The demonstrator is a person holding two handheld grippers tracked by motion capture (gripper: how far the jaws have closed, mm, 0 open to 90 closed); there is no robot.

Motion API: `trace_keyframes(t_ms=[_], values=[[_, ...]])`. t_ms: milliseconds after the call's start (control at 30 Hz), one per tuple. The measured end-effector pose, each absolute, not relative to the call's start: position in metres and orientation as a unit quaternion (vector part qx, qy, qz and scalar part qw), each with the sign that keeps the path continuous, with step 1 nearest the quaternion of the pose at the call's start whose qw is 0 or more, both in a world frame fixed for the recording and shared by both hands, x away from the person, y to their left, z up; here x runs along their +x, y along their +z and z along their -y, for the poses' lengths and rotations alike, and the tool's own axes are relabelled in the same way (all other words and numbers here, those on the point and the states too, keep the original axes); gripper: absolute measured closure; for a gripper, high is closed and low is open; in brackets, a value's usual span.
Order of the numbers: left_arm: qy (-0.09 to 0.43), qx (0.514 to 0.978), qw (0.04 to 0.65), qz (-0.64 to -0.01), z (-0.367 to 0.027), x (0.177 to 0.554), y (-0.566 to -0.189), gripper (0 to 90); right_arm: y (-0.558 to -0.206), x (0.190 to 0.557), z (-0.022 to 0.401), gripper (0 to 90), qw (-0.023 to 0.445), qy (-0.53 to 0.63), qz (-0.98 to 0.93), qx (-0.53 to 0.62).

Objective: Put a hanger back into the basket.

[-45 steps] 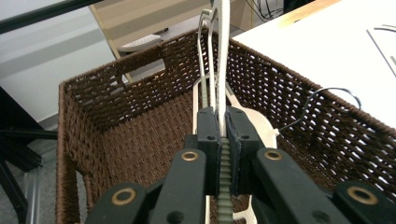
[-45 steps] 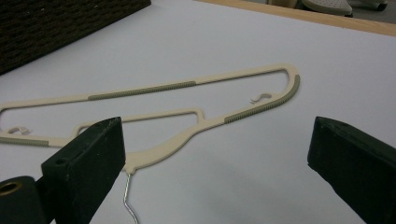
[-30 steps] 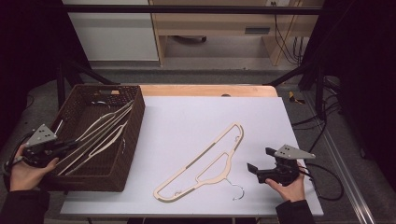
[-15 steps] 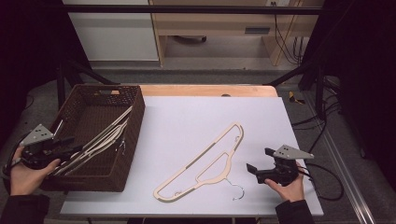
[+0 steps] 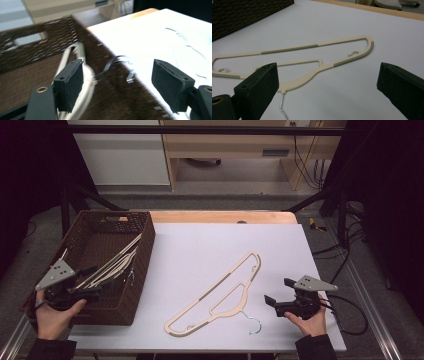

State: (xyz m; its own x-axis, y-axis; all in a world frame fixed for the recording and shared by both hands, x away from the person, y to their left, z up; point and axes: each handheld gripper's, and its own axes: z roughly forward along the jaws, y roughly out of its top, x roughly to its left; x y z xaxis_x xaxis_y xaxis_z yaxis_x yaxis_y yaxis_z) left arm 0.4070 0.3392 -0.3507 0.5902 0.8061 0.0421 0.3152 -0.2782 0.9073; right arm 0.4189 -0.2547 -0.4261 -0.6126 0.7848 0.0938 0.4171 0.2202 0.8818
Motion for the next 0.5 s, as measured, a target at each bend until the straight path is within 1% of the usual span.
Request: trace_keyframes(t_ms=[100, 200, 300, 333, 400, 500], values=[[0.254, 0.761, 0.482, -0.353, -0.323, 0.402, -0.351, 23.7, -0.426, 0.419, 0.254, 4.3, 0.189, 0.482, -0.758, 0.396], [0.249, 0.760, 0.498, -0.334, -0.299, 0.394, -0.352, 19.0, -0.426, 0.417, 0.253, 3.8, 0.189, 0.482, -0.759, 0.395], [0.245, 0.765, 0.498, -0.327, -0.291, 0.392, -0.354, 15.8, -0.426, 0.417, 0.252, 3.6, 0.188, 0.481, -0.761, 0.393], [0.239, 0.771, 0.497, -0.319, -0.282, 0.390, -0.356, 14.7, -0.427, 0.416, 0.251, 3.6, 0.179, 0.482, -0.763, 0.392], [0.237, 0.772, 0.498, -0.317, -0.279, 0.389, -0.357, 14.4, -0.427, 0.415, 0.250, 3.6, 0.178, 0.483, -0.764, 0.390], [0.218, 0.772, 0.508, -0.313, -0.268, 0.387, -0.362, 12.0, -0.427, 0.414, 0.248, 3.7, 0.177, 0.480, -0.766, 0.389]])
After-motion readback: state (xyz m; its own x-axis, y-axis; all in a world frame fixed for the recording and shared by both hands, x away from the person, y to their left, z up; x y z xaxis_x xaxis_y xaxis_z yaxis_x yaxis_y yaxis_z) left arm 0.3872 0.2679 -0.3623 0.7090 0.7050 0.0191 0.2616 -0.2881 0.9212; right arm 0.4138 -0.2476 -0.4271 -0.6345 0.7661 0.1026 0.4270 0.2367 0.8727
